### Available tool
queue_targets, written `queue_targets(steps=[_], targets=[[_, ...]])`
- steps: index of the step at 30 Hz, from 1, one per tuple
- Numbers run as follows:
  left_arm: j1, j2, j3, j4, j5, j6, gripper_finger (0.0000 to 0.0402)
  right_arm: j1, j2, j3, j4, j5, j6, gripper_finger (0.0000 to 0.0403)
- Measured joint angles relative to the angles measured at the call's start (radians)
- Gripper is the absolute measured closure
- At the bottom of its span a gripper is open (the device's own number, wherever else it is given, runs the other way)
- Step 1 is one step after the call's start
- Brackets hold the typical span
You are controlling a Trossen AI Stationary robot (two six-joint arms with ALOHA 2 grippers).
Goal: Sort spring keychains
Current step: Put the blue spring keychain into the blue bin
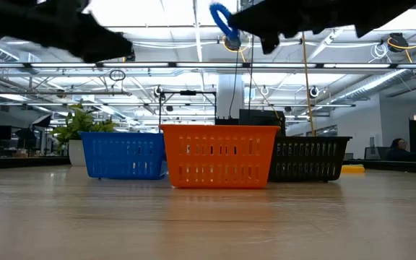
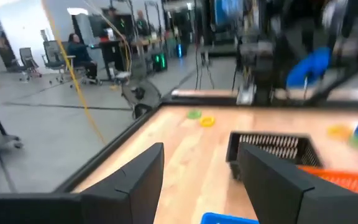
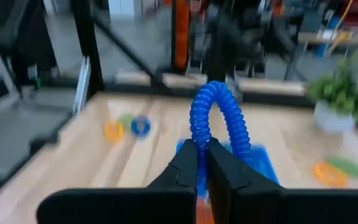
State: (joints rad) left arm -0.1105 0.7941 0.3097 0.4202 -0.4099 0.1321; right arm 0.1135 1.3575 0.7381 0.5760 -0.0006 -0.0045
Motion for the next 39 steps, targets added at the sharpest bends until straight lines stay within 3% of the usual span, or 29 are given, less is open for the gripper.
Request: queue_targets(steps=[7, 15, 39], targets=[[-0.047, 0.352, 0.265, 0.0, 0.001, 0.363, 0.0188, -0.001, 0.097, 0.001, 0.207, -0.001, -0.005, 0.0401], [-0.092, 0.523, 0.428, 0.0, -0.041, 0.636, 0.0188, -0.001, 0.104, 0.0, 0.212, -0.001, 0.018, 0.0401], [-0.118, 0.63, 0.468, 0.142, 0.043, 0.697, 0.0188, -0.001, 0.104, 0.001, 0.198, 0.002, 0.023, 0.0401]])
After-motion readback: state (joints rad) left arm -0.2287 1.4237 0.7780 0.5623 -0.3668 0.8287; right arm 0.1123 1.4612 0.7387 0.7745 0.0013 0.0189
